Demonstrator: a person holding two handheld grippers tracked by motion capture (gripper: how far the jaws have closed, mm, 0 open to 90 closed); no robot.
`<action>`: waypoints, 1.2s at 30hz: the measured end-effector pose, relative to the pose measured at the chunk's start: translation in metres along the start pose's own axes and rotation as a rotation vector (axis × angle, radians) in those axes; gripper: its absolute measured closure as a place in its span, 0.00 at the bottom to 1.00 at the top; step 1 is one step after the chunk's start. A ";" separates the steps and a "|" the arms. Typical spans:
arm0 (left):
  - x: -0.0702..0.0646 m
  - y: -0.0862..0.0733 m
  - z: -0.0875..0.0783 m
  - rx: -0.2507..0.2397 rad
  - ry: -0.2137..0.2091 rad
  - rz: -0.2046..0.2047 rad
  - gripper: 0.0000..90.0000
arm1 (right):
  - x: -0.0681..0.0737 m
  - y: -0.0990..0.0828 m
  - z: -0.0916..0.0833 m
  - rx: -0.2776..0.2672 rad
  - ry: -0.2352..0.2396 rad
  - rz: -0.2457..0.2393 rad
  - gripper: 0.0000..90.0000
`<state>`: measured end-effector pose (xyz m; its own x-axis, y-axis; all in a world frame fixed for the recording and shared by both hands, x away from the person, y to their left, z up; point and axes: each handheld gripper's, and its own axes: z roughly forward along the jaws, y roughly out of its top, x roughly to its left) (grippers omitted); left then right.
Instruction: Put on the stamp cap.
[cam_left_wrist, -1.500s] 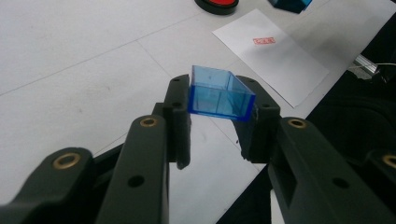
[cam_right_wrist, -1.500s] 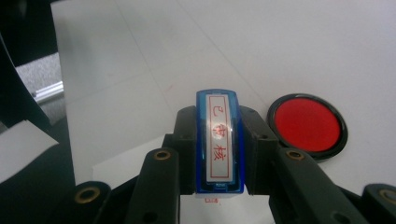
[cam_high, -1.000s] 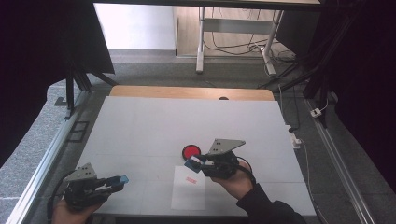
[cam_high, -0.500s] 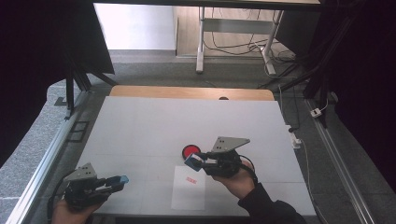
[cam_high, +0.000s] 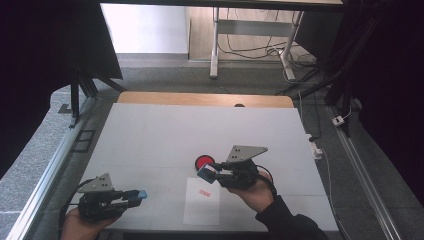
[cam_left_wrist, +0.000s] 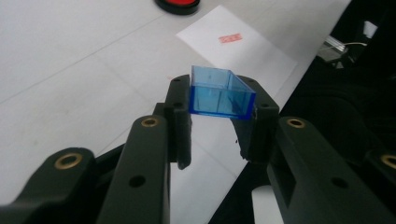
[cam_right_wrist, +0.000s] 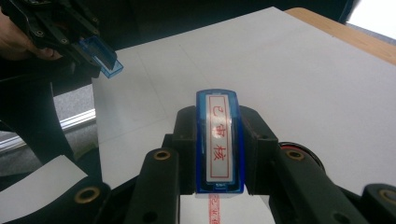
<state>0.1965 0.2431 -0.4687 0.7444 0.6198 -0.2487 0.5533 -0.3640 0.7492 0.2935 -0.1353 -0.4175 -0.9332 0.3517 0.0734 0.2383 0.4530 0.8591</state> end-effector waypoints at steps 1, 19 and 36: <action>0.000 0.001 0.001 -0.002 -0.007 0.005 0.75 | 0.000 0.000 0.000 0.004 0.004 0.002 0.79; -0.002 0.034 0.040 0.019 -0.146 0.135 0.75 | 0.001 0.002 -0.001 0.014 0.056 -0.010 0.79; 0.003 0.063 0.073 0.038 -0.278 0.228 0.75 | 0.000 0.003 -0.001 0.018 0.067 -0.023 0.79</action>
<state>0.2611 0.1712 -0.4674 0.9204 0.3091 -0.2394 0.3714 -0.5000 0.7824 0.2941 -0.1348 -0.4143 -0.9542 0.2861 0.0880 0.2209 0.4749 0.8518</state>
